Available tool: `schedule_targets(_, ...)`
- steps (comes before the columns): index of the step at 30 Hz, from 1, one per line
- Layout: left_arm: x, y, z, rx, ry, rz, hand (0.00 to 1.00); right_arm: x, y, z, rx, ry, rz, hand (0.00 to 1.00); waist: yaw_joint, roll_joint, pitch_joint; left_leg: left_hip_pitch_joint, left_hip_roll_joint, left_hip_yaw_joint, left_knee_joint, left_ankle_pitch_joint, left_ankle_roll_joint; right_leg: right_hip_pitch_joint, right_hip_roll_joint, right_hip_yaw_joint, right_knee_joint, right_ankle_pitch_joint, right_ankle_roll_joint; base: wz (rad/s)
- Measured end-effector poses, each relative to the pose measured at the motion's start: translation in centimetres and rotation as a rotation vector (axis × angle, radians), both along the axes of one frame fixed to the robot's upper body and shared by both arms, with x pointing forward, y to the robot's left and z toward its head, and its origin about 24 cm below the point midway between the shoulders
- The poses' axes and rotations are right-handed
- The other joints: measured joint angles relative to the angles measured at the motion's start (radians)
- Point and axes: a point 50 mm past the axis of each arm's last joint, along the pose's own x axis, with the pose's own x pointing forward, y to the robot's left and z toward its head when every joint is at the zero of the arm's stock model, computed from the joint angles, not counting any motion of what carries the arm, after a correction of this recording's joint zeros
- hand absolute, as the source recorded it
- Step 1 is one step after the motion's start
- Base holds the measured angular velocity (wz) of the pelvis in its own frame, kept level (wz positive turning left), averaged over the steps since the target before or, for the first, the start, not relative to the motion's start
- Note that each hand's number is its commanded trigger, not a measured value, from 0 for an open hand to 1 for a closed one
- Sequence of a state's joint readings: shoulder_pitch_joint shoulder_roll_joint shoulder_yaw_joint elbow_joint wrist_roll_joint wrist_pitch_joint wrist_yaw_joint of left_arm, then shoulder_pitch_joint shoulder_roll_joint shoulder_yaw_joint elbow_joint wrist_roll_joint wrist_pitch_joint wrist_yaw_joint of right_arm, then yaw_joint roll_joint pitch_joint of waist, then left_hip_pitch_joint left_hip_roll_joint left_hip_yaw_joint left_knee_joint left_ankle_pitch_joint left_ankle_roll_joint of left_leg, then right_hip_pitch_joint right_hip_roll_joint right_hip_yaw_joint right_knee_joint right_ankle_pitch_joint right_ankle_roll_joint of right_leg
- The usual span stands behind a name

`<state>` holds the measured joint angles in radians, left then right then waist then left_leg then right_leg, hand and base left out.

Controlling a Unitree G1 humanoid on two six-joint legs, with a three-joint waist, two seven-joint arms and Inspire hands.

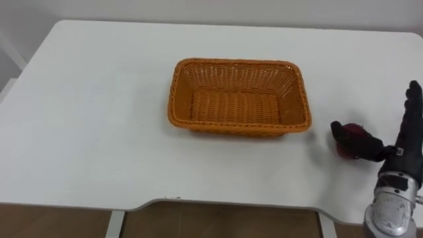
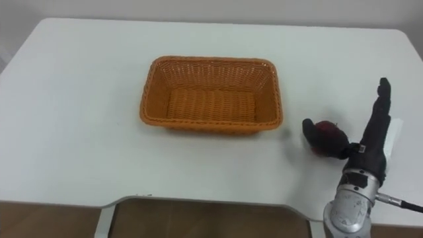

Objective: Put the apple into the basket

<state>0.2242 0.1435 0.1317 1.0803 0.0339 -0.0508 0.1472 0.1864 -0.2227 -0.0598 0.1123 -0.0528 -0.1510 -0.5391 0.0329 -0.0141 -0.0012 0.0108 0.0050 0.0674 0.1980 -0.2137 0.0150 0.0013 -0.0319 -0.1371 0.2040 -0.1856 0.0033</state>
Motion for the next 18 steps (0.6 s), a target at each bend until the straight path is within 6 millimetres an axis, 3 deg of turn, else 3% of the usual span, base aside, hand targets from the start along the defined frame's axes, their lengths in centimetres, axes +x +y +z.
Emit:
schedule_targets(10, -0.2, 0.1, 0.0, 0.008, 0.005, 0.003, 0.0, -0.7, -0.4, -2.4, -0.026, 0.135, 0.025, 0.0, 0.0, -0.005, 0.0001, 0.001, -0.001, -0.001, 0.0, 0.0, 0.0, 0.002, 0.0, 0.0, 0.001, 0.0, 0.0, 0.0)
schedule_targets(18, -0.5, 0.1, 0.0, 0.02, 0.016, -0.008, 0.0, -0.9, -0.3, -3.2, -0.078, 0.193, 0.062, 0.0, -0.003, -0.014, 0.0012, 0.001, -0.001, -0.001, 0.001, 0.0, 0.0, 0.002, 0.0, 0.0, -0.001, 0.0, 0.0, 0.0)
